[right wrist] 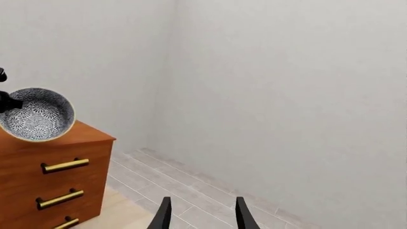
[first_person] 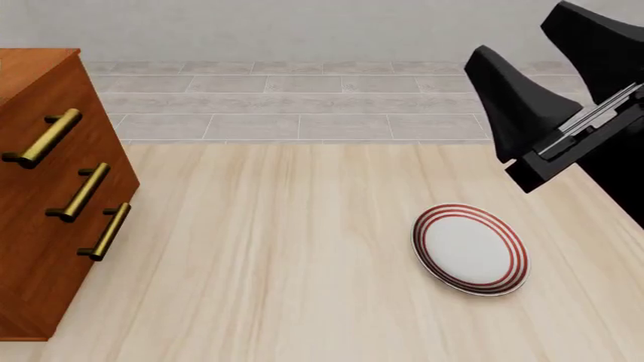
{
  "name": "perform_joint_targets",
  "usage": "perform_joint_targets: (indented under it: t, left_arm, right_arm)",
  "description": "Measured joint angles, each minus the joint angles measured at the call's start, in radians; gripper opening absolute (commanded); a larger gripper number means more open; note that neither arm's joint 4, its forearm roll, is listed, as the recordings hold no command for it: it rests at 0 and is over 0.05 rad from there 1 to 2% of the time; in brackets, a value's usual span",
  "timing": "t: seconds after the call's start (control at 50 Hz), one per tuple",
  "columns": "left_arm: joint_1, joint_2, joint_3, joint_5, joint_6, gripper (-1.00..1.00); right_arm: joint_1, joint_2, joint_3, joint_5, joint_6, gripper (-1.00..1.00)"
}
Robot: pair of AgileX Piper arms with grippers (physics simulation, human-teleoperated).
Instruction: Put the bowl on top of the cabinet.
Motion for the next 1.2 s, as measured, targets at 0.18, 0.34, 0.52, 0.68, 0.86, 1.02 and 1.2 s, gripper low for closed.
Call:
perform_joint_targets:
  t: [0.18, 0.34, 0.52, 0.68, 0.86, 1.02, 1.2]
  left_arm:
    - [0.018, 0.002, 0.015, -0.013, -0.005, -1.00]
    - [0.038, 0.004, 0.029, -0.026, -0.009, -1.00]
    - [0.056, 0.007, 0.042, -0.042, -0.010, -1.00]
    - [0.042, 0.021, 0.039, -0.049, -0.028, 1.00]
    - [0.020, 0.038, 0.033, -0.053, -0.050, 1.00]
    - [0.010, 0.047, 0.019, -0.052, -0.060, 1.00]
    - [0.004, 0.059, -0.012, -0.042, -0.065, 1.00]
  right_arm:
    - [-0.001, 0.006, 0.001, -0.004, 0.000, 1.00]
    - [-0.001, 0.011, 0.002, -0.008, -0.001, 1.00]
    - [-0.001, 0.014, 0.002, -0.010, -0.001, 1.00]
    - [-0.001, 0.017, 0.003, -0.013, -0.001, 1.00]
    - [0.000, 0.016, 0.004, -0.013, -0.002, 1.00]
    - [0.000, 0.015, 0.003, -0.012, -0.001, 1.00]
    - [0.000, 0.013, 0.003, -0.011, -0.002, 1.00]
